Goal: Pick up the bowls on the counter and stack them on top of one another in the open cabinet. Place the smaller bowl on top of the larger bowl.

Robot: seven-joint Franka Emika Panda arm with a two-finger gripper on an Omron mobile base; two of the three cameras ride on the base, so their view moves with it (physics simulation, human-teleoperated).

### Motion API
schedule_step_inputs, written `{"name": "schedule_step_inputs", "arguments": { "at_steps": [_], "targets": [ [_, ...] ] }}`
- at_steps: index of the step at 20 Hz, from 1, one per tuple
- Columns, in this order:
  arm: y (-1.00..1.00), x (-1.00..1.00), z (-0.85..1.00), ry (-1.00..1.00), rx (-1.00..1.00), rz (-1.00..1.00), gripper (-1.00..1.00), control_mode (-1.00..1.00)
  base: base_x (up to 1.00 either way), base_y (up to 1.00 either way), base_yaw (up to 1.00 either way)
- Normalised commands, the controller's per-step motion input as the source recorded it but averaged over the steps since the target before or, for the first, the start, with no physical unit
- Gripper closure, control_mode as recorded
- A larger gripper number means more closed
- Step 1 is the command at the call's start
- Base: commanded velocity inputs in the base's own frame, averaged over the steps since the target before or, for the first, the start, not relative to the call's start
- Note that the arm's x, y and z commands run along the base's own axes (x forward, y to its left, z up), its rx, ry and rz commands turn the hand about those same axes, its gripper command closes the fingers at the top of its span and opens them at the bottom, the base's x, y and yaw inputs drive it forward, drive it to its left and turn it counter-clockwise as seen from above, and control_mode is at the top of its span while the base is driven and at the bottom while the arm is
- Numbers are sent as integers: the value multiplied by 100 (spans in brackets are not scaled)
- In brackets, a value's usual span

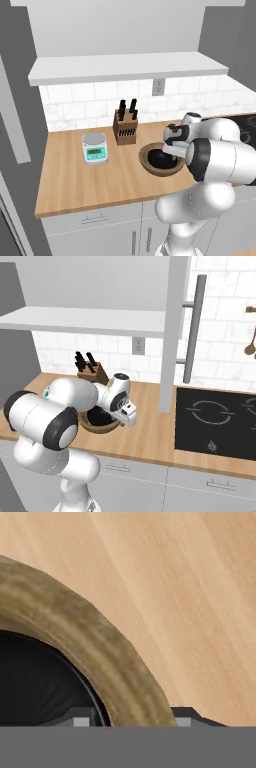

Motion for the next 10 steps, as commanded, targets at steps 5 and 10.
{"name": "schedule_step_inputs", "arguments": {
  "at_steps": [5, 10],
  "targets": [
    [0, -21, 52, -13, 1, -2, 100, -100, 0, 0, 0],
    [9, -70, 100, -32, 0, -4, 100, -100, 0, 0, 0]
  ]
}}
